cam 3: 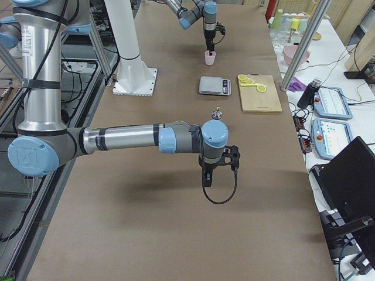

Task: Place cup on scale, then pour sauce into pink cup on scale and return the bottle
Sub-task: 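Reach the left gripper to the pink cup and grasp it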

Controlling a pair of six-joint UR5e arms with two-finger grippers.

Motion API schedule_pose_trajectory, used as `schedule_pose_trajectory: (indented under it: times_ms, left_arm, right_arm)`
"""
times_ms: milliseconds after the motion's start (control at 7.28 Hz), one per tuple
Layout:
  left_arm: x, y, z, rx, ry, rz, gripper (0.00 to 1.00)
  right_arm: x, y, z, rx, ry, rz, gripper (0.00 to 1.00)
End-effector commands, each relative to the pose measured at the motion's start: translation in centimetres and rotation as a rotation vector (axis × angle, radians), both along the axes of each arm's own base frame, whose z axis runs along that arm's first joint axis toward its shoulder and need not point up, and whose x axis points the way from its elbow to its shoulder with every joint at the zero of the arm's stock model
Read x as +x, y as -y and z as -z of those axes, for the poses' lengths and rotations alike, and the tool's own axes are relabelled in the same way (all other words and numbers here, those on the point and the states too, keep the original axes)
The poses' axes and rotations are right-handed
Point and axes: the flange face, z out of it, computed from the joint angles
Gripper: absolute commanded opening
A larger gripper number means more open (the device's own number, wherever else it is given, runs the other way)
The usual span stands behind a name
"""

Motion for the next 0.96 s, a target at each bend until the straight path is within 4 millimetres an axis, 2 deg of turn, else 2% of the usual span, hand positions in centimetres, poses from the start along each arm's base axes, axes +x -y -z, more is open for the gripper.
schedule_pose_trajectory:
  times_ms: [0,137,275,412,549,687,824]
  left_arm:
    - [0.0,-0.1,0.2,-0.001,-0.009,-0.008,0.0]
    - [-0.1,-0.3,0.6,0.001,-0.017,-0.011,0.0]
    - [-0.8,-1.2,2.3,-0.005,-0.053,-0.038,0.0]
    - [-3.4,-0.2,3.7,-0.038,-0.098,-0.046,0.0]
    - [-4.7,0.4,5.6,-0.051,-0.107,-0.035,0.0]
    - [-4.7,1.8,9.2,-0.066,-0.093,-0.019,0.0]
    - [-4.4,2.6,14.1,-0.08,-0.084,-0.011,0.0]
  right_arm:
    - [0.0,0.0,0.1,0.001,0.001,0.0,1.0]
    - [0.0,0.0,0.1,0.001,0.001,0.0,1.0]
    - [0.0,0.0,0.0,0.001,0.0,0.0,1.0]
    - [0.0,0.0,0.0,-0.001,0.0,0.0,1.0]
    - [0.0,0.0,0.0,-0.001,0.0,0.0,1.0]
    - [0.0,0.0,0.0,0.001,0.0,0.0,1.0]
    - [0.0,0.0,0.1,0.002,0.0,0.0,1.0]
